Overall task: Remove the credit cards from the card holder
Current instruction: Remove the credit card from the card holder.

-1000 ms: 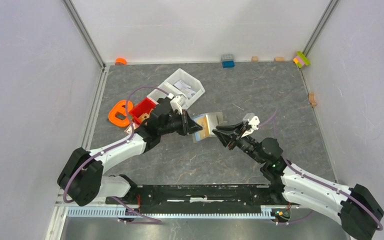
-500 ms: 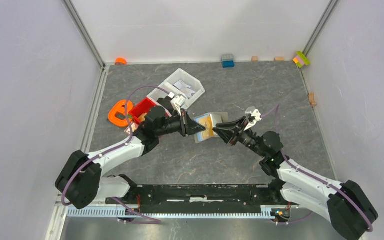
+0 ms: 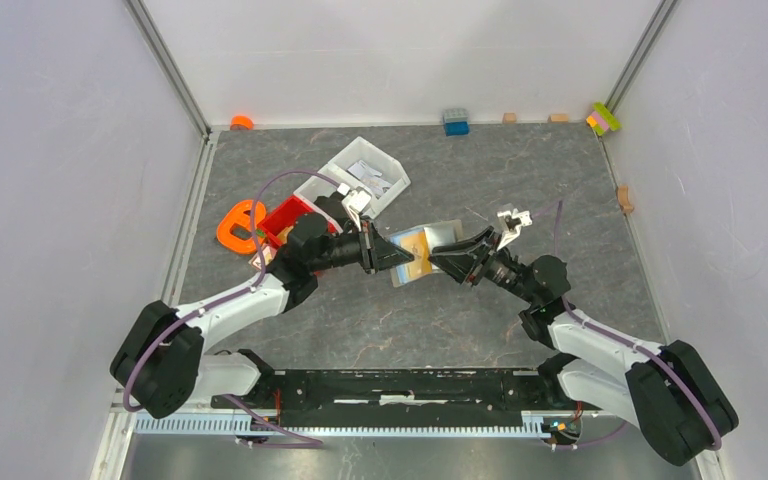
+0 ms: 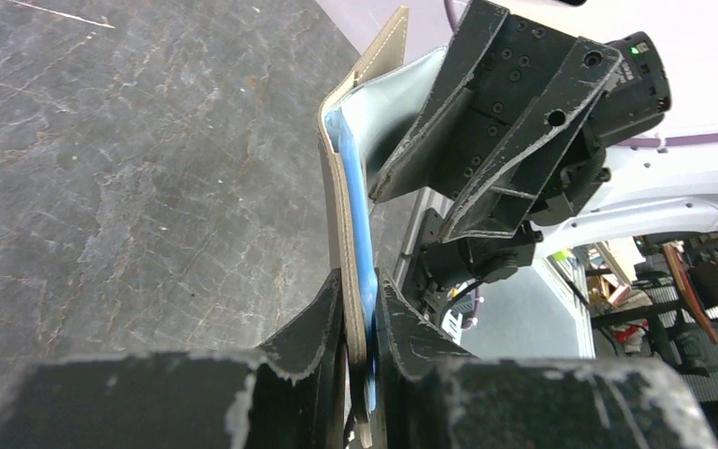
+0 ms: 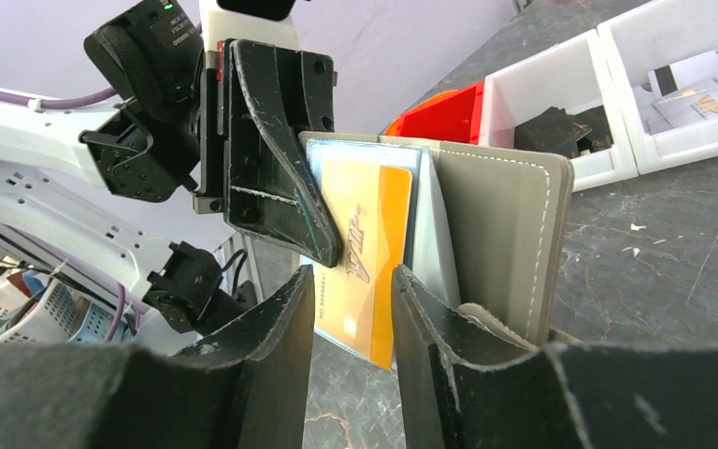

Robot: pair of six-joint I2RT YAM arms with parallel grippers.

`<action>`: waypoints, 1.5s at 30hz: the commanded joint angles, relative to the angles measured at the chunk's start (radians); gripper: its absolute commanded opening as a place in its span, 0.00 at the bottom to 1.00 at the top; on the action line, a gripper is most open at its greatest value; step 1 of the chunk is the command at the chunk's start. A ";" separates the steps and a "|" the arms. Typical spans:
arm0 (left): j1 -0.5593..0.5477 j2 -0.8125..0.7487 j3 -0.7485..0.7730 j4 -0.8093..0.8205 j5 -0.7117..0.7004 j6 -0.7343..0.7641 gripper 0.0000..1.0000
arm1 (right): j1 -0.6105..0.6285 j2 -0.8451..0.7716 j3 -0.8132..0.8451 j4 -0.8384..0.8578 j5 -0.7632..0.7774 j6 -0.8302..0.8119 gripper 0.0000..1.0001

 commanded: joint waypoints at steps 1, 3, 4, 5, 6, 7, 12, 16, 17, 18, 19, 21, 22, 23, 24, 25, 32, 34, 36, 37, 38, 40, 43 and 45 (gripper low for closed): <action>0.001 0.000 0.003 0.121 0.074 -0.061 0.05 | -0.006 0.011 0.003 0.072 -0.049 0.029 0.41; 0.001 0.012 0.004 0.151 0.099 -0.080 0.05 | -0.006 0.016 0.003 0.069 -0.048 0.029 0.41; 0.001 0.015 0.002 0.165 0.108 -0.088 0.05 | -0.006 0.017 0.005 0.065 -0.046 0.028 0.40; 0.001 0.016 0.001 0.175 0.113 -0.092 0.05 | -0.006 0.017 0.004 0.066 -0.046 0.026 0.40; 0.001 0.016 0.000 0.182 0.118 -0.096 0.04 | -0.007 0.019 0.004 0.066 -0.048 0.026 0.40; 0.001 0.016 -0.002 0.190 0.123 -0.098 0.04 | -0.006 0.019 0.005 0.068 -0.050 0.028 0.40; -0.001 0.028 0.003 0.203 0.137 -0.111 0.04 | -0.008 0.037 -0.007 0.171 -0.091 0.073 0.27; 0.000 0.035 0.004 0.205 0.140 -0.114 0.04 | -0.009 0.077 -0.019 0.338 -0.145 0.156 0.17; 0.000 0.035 0.005 0.205 0.140 -0.114 0.04 | -0.008 0.094 -0.019 0.382 -0.163 0.180 0.15; 0.000 0.035 0.005 0.207 0.140 -0.114 0.04 | -0.008 0.110 -0.018 0.416 -0.174 0.199 0.13; 0.000 0.036 0.005 0.207 0.142 -0.115 0.04 | -0.007 0.123 -0.019 0.447 -0.182 0.216 0.13; 0.000 0.034 0.005 0.210 0.143 -0.116 0.04 | -0.008 0.142 -0.015 0.472 -0.192 0.232 0.15; 0.000 0.036 0.005 0.211 0.143 -0.117 0.03 | -0.008 0.146 -0.015 0.470 -0.192 0.232 0.16; 0.000 0.035 0.003 0.213 0.145 -0.117 0.04 | -0.008 0.148 -0.013 0.467 -0.194 0.231 0.18; 0.000 0.036 0.003 0.214 0.145 -0.118 0.03 | -0.008 0.148 -0.013 0.462 -0.194 0.227 0.18; -0.001 0.037 0.004 0.217 0.146 -0.119 0.03 | -0.007 0.144 -0.012 0.453 -0.193 0.221 0.19; 0.000 0.034 0.001 0.211 0.134 -0.118 0.09 | -0.008 0.098 -0.013 0.330 -0.155 0.146 0.07; 0.000 0.019 -0.001 0.186 0.113 -0.102 0.12 | -0.013 0.073 -0.019 0.256 -0.120 0.113 0.01; 0.000 0.001 -0.002 0.153 0.088 -0.081 0.13 | -0.029 0.049 -0.031 0.212 -0.085 0.097 0.00; 0.000 -0.008 -0.003 0.138 0.078 -0.074 0.14 | -0.042 0.039 -0.040 0.205 -0.073 0.097 0.00; 0.000 -0.013 -0.004 0.128 0.069 -0.067 0.14 | -0.053 0.030 -0.050 0.203 -0.066 0.102 0.00; 0.001 -0.022 -0.006 0.114 0.053 -0.059 0.14 | -0.077 0.018 -0.065 0.203 -0.055 0.114 0.00; 0.004 -0.031 -0.009 0.096 0.031 -0.050 0.13 | -0.109 0.002 -0.089 0.207 -0.036 0.131 0.00; 0.006 -0.045 -0.013 0.082 0.012 -0.042 0.13 | -0.125 -0.011 -0.101 0.209 -0.027 0.137 0.00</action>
